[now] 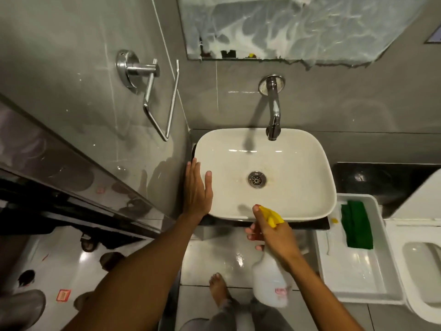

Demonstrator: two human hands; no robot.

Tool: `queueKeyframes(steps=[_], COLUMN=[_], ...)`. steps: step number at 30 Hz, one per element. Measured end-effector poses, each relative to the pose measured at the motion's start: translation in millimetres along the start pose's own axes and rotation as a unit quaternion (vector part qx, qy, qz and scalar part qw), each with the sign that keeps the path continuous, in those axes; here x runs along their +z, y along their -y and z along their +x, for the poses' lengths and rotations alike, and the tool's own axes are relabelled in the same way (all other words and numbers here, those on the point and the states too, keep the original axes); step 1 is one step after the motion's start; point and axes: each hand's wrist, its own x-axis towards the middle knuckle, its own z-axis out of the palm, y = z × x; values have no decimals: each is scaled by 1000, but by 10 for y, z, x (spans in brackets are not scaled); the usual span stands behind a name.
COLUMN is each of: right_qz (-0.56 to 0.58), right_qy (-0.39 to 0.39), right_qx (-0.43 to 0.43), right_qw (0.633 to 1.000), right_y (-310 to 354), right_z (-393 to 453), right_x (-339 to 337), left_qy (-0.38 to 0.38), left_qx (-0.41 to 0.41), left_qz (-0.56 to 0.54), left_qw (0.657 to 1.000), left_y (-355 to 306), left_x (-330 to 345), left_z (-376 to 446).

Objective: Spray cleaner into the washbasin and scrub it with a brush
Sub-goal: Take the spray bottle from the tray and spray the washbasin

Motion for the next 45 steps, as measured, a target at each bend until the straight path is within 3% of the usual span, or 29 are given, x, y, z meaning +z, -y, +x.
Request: queueKeyframes(steps=[5,10,22,31,37,42,45], right_qz=[-57,64,79,69,53,89,59], right_qy=[-41,-60,-189,-235,-152,-32,-31], right_qx=[-28,14,-9,8,11,60,39], right_qw=[997,996,979,969,987,994,997], right_y=[-68,30,-86,-232,-231,-48,55], right_z=[-18,-30,-33,-140,-116,-28,38], right_x=[47,-77,-607,-732,-508,-126,47], left_qy=[-13,-8,-4,3,-7,-13,-20], left_qx=[-5,-3,-2,-4,2,3,-1], left_qz=[1,47,107,109,111,104,91], left_qw=[1000,999,994,994,994,994,996], left_y=[75,68,57,56,61,61,67], left_x=[46,97,224,226,225,221,230], left_z=[8,66,160,168,171,176,174])
